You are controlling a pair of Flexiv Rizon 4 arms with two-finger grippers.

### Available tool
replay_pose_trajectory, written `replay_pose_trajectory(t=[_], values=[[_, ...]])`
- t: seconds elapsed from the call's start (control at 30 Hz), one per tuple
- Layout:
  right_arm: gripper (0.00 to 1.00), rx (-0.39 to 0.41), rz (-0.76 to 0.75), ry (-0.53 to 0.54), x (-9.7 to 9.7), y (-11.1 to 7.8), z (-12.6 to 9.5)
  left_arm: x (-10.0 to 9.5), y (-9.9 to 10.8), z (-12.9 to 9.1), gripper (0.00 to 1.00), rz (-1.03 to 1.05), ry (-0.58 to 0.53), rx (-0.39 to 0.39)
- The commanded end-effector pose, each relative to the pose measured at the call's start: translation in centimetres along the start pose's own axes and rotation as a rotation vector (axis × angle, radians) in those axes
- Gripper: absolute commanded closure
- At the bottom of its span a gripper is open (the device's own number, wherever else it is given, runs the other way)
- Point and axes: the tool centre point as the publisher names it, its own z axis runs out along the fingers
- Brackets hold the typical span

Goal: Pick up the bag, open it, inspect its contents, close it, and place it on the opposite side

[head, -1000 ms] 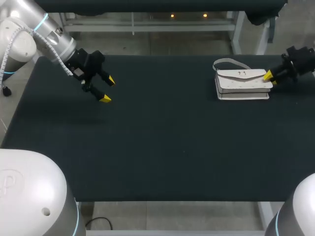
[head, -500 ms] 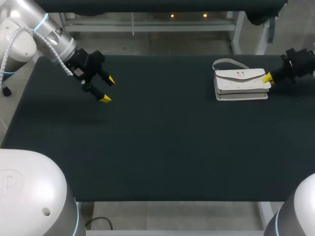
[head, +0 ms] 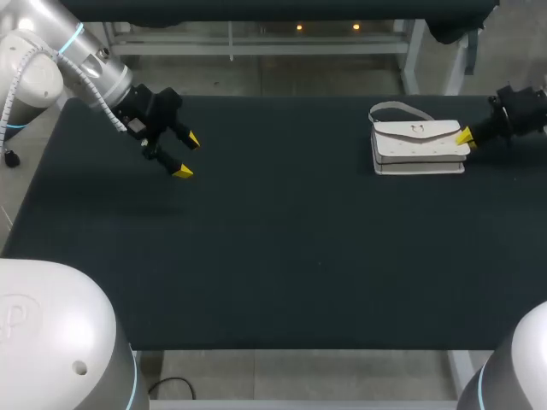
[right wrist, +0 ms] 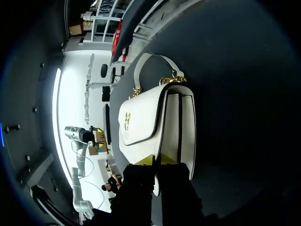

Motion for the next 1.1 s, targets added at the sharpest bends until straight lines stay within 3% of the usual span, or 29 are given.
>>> replay_pose_trajectory(t=[0.03, 0.47, 0.87, 1.1], values=[[1.0, 0.515, -0.023, 0.011, 0.5, 0.2, 1.0, 0.0, 0.0, 0.1, 0.0, 0.001, -0.001, 0.002], [1.0, 0.51, -0.14, 0.04, 6.2, -2.4, 6.7, 0.0, 0.0, 0.1, 0.0, 0.001, -0.001, 0.002], [1.0, 0.442, -0.117, 0.031, 7.3, -5.0, 8.9, 0.0, 0.0, 0.1, 0.0, 0.001, -0.001, 0.002], [1.0, 0.326, -0.119, 0.027, 7.9, -6.8, 8.7, 0.0, 0.0, 0.1, 0.0, 0.001, -0.001, 0.002]])
